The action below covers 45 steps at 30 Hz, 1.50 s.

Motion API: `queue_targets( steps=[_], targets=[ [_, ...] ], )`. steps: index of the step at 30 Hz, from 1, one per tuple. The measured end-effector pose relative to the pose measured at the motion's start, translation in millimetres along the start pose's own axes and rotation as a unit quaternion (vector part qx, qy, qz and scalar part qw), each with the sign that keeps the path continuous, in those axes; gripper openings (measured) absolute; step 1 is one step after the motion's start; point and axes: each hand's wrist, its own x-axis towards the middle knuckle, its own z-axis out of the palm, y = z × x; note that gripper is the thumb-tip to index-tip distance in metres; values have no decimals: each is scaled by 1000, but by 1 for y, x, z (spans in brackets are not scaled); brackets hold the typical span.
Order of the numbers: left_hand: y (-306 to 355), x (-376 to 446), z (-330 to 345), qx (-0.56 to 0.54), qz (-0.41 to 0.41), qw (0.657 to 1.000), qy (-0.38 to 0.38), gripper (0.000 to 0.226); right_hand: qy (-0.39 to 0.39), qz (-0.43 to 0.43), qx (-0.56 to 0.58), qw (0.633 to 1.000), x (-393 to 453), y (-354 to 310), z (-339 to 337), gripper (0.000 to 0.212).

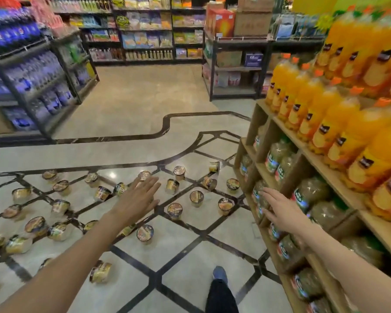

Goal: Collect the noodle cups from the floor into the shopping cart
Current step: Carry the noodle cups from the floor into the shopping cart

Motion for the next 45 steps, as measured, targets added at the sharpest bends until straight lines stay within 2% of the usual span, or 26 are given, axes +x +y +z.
queue_targets(
  steps=[4, 7, 11, 14, 19, 21, 26, 28, 30, 34, 39, 42, 45],
  targets=[
    [-28, 83, 56, -65, -69, 994, -52, 50, -68, 5, 28, 997, 121, 39, 37, 61],
    [-43, 138, 121, -149, -111, 979, -89, 63, -102, 23, 63, 993, 203, 63, 77, 63],
    [-53, 184, 222, -252, -190, 938, -146, 74, -143, 60, 98, 983, 285, 85, 158, 66],
    [-55, 210, 321, -302, -229, 909, -174, 81, -153, 94, 130, 975, 331, 103, 244, 76],
    [-55, 242, 501, -347, -243, 885, -194, 97, -136, 149, 154, 967, 390, 138, 401, 86],
    [-52, 251, 560, -350, -246, 884, -186, 94, -133, 163, 163, 964, 408, 149, 457, 90],
    [-41, 251, 689, -332, -297, 877, -180, 115, -108, 224, 217, 944, 433, 174, 583, 105],
    [-35, 245, 732, -335, -328, 865, -178, 123, -75, 249, 263, 929, 441, 178, 625, 106],
    [-29, 240, 771, -347, -354, 852, -168, 131, -26, 261, 305, 916, 451, 180, 661, 98],
    [-13, 241, 828, -389, -417, 813, -118, 134, 44, 281, 383, 879, 469, 184, 724, 103],
    [4, 253, 856, -451, -477, 753, -54, 118, 125, 334, 469, 808, 479, 176, 756, 98],
    [12, 263, 854, -480, -494, 725, -20, 108, 137, 343, 496, 786, 483, 176, 763, 96],
    [15, 268, 849, -497, -495, 713, 2, 115, 136, 355, 523, 763, 486, 177, 761, 96]
  ],
)
